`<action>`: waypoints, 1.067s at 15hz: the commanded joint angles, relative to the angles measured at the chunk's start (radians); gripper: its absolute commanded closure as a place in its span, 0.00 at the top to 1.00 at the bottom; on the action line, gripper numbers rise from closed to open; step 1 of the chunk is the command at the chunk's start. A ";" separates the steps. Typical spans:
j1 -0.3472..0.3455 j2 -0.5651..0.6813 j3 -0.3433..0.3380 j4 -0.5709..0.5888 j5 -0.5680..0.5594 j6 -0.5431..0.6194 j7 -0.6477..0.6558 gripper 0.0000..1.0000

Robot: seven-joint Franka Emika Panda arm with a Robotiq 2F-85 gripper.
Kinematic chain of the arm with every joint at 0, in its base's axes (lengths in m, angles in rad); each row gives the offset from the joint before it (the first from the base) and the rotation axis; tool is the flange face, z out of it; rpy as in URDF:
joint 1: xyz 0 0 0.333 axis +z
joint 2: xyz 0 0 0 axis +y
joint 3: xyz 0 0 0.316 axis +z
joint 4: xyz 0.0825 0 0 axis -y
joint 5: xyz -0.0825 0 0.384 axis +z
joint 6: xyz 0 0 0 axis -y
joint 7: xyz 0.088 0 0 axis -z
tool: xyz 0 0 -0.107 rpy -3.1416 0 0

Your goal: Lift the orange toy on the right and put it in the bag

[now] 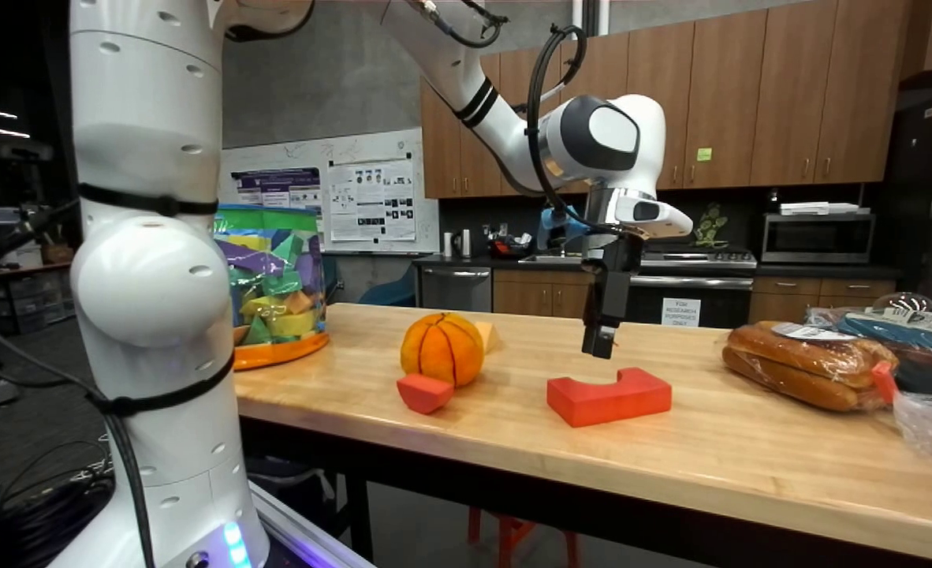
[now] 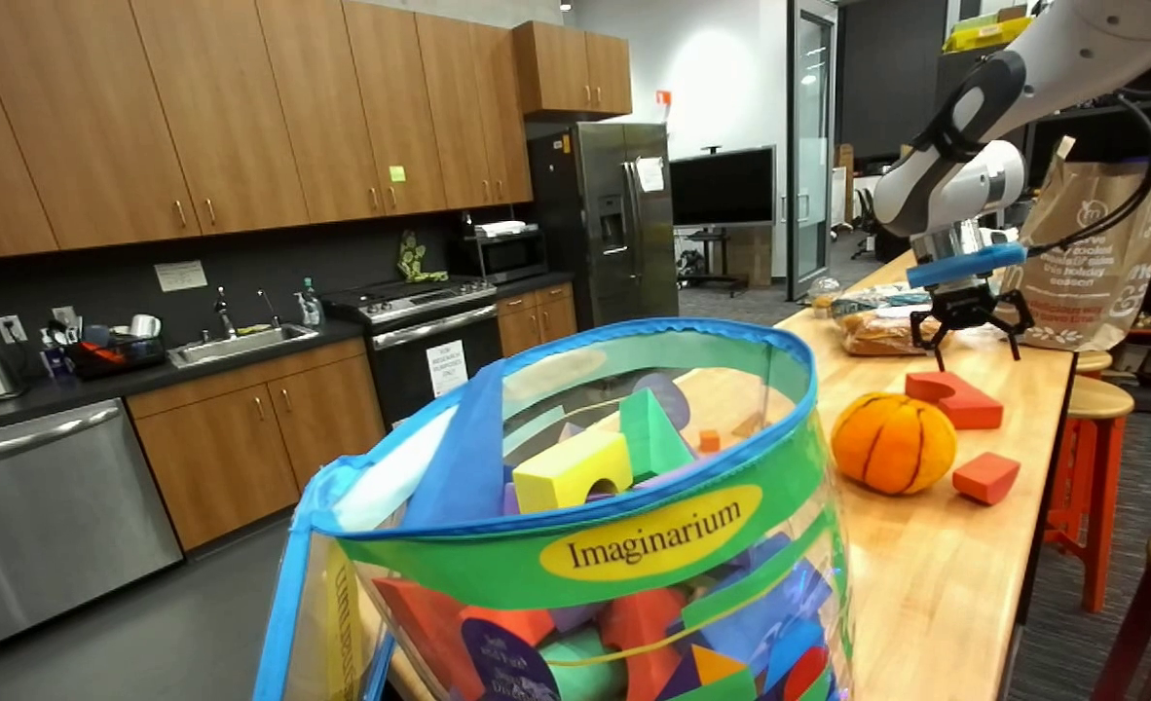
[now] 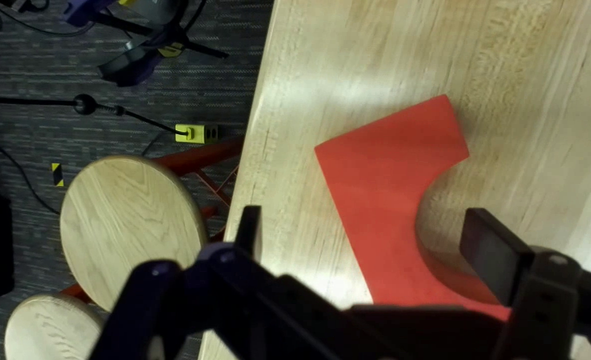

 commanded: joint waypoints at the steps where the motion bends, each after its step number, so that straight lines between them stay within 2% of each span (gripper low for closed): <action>1: 0.004 0.005 -0.006 0.005 0.001 -0.002 -0.003 1.00; 9: 0.000 0.009 -0.005 0.012 0.021 -0.005 -0.018 1.00; 16: -0.003 0.004 -0.018 -0.061 0.025 0.245 -0.019 1.00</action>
